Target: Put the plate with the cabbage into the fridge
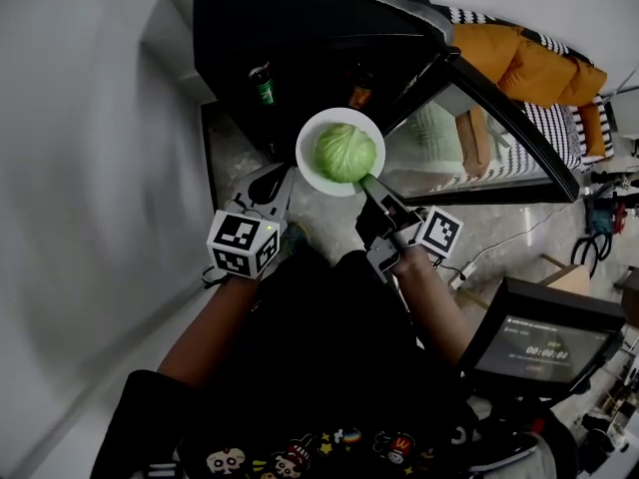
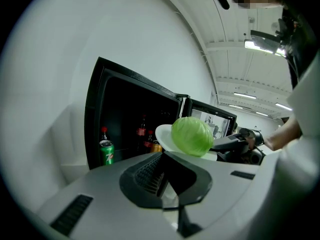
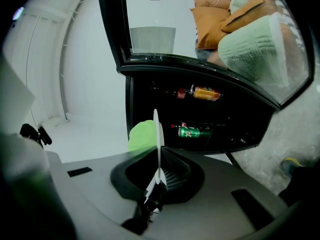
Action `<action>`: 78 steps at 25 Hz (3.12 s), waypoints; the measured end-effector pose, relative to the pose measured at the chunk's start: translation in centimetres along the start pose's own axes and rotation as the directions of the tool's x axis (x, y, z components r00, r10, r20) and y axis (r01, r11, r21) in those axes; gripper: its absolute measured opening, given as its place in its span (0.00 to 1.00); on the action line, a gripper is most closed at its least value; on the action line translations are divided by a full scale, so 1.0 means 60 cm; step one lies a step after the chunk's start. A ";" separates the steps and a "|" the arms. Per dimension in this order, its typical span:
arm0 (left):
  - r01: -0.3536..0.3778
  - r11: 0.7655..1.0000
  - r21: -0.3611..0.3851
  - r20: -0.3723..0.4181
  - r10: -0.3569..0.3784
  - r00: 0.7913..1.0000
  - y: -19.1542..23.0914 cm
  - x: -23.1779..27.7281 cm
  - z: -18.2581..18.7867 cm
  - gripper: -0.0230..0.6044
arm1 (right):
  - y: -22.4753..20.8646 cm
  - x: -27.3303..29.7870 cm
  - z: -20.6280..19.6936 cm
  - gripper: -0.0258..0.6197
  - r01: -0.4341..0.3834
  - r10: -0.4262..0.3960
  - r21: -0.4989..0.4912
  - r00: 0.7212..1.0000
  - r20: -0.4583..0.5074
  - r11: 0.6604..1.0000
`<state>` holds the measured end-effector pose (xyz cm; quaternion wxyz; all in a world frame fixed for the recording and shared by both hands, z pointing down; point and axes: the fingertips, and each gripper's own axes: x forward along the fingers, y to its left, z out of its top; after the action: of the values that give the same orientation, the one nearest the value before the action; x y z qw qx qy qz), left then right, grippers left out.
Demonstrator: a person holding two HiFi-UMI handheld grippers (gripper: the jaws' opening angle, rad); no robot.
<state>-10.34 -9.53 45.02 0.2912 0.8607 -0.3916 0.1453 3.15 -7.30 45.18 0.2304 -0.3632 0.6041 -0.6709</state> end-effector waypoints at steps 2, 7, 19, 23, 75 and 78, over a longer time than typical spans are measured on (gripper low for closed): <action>0.001 1.000 -0.001 0.000 -0.001 1.000 0.008 -0.001 0.002 0.04 | -0.001 0.006 -0.001 0.07 0.000 0.000 -0.001 1.000 0.004 1.000; -0.016 1.000 -0.009 -0.007 0.016 1.000 0.018 -0.009 0.009 0.04 | 0.000 0.009 -0.004 0.07 0.006 -0.006 0.009 1.000 -0.001 1.000; -0.153 0.985 0.084 0.019 0.152 0.988 0.013 -0.012 0.021 0.04 | -0.021 0.011 0.002 0.07 0.006 -0.006 0.006 0.997 -0.072 1.000; -0.144 0.983 0.112 0.105 0.133 0.986 0.008 -0.022 0.049 0.04 | 0.011 0.013 0.003 0.07 -0.041 0.038 -0.070 0.999 -0.032 0.997; -0.292 0.954 0.060 0.175 0.278 0.945 -0.036 -0.051 0.054 0.04 | 0.009 0.043 0.016 0.07 -0.077 0.076 0.008 0.997 0.033 0.997; -0.293 0.954 0.058 0.171 0.279 0.945 -0.030 -0.051 0.065 0.04 | 0.017 0.051 0.019 0.07 -0.070 0.070 0.005 0.997 0.035 0.998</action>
<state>-10.87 -9.21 39.78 0.1987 0.8149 -0.5282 0.1322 1.97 -10.48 44.85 0.2652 -0.3530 0.6103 -0.6577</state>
